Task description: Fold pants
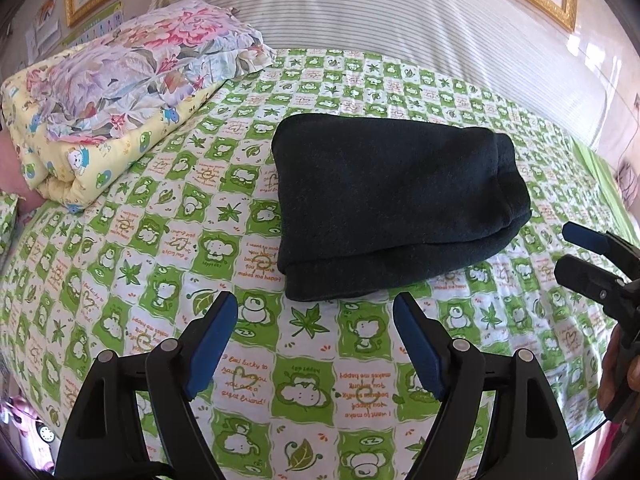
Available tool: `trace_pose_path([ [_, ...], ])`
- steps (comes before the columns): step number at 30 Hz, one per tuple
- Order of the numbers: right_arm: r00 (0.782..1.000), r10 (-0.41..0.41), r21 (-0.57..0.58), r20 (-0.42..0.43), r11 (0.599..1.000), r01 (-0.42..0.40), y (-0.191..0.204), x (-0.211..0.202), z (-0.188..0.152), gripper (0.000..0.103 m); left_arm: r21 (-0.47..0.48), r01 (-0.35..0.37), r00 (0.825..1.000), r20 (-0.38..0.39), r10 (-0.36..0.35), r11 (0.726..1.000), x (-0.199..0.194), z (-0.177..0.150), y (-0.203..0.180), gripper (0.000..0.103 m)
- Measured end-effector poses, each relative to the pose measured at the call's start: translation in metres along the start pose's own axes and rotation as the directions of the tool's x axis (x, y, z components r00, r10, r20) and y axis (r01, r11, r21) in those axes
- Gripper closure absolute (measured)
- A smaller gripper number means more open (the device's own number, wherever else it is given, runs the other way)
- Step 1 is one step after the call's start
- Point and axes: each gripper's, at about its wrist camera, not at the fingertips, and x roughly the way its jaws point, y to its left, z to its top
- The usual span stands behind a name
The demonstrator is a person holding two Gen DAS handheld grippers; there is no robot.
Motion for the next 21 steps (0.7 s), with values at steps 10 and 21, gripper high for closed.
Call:
trace_pose_path([
  [10,1.000,0.014,-0.055,-0.026,0.998,-0.016,0.011,0.010,-0.004,0.001,0.048,-0.039,0.999,0.017,0.038,0.998,-0.006,0.000,0.000,0.022],
  [21,0.997,0.014,-0.134,-0.080,0.991,-0.025,0.020,0.023,-0.002,0.001,0.090,-0.063,0.998,0.013,0.062,0.994,-0.003,0.002,-0.001,0.021],
])
